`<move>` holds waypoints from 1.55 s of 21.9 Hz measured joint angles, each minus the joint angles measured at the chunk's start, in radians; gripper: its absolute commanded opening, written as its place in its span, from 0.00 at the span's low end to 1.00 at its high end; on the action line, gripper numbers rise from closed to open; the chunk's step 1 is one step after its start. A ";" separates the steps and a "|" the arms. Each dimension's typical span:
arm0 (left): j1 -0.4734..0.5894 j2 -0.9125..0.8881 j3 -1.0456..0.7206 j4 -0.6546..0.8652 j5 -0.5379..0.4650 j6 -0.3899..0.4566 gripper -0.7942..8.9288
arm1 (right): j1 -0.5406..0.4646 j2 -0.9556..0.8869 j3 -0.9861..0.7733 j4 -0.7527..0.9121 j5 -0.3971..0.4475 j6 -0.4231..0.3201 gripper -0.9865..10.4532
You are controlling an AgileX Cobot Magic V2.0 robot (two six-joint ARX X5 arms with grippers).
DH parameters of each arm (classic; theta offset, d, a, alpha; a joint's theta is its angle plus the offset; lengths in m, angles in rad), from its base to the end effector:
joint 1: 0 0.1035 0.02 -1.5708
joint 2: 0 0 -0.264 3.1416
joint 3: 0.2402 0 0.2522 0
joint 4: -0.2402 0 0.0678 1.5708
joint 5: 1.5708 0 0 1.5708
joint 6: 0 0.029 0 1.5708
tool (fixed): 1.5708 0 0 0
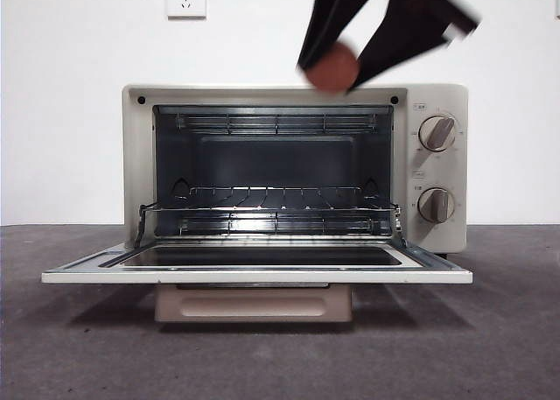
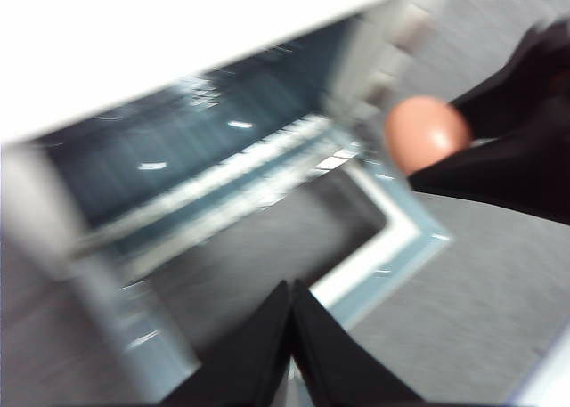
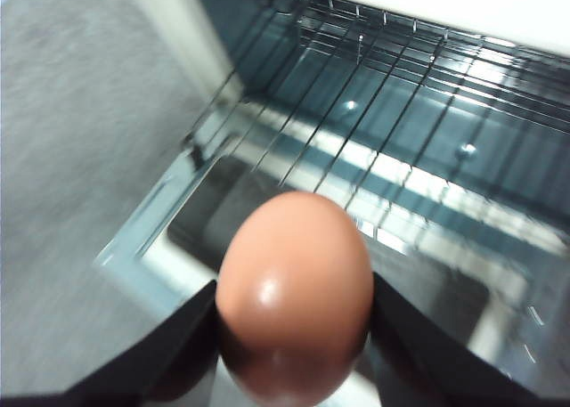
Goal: Eggoven
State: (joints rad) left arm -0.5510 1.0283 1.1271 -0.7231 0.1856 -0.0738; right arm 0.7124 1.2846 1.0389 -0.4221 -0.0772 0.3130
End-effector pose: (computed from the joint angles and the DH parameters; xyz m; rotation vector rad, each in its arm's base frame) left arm 0.1673 -0.1091 0.3572 0.0478 0.6531 -0.6881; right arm 0.2056 0.1805 0.2955 0.0727 0.7596 0.6475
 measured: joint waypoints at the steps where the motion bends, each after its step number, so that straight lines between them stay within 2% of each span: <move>1: 0.043 -0.036 -0.023 -0.010 0.013 0.009 0.09 | -0.014 0.051 0.000 0.039 -0.010 0.005 0.09; 5: 0.191 -0.132 -0.111 -0.021 0.151 0.023 0.09 | -0.054 0.202 0.000 0.184 -0.032 0.018 0.09; 9: 0.262 -0.175 -0.174 -0.025 0.212 0.031 0.09 | -0.074 0.289 0.000 0.300 -0.033 0.038 0.09; 13: 0.272 -0.184 -0.182 -0.035 0.232 0.031 0.09 | -0.089 0.341 0.000 0.364 -0.024 0.051 0.09; 18: 0.272 -0.185 -0.182 -0.035 0.237 0.031 0.09 | -0.093 0.371 0.000 0.367 -0.024 0.052 0.10; 21: 0.272 -0.185 -0.182 -0.035 0.237 0.031 0.09 | -0.092 0.371 0.000 0.370 -0.003 0.052 0.26; 34: 0.272 -0.185 -0.182 -0.035 0.238 0.031 0.09 | -0.089 0.371 0.000 0.372 0.011 0.088 0.29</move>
State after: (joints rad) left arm -0.2787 0.8436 0.9447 -0.7582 0.4236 -0.0429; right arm 0.6231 1.6558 1.0389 -0.0502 -0.0666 0.4007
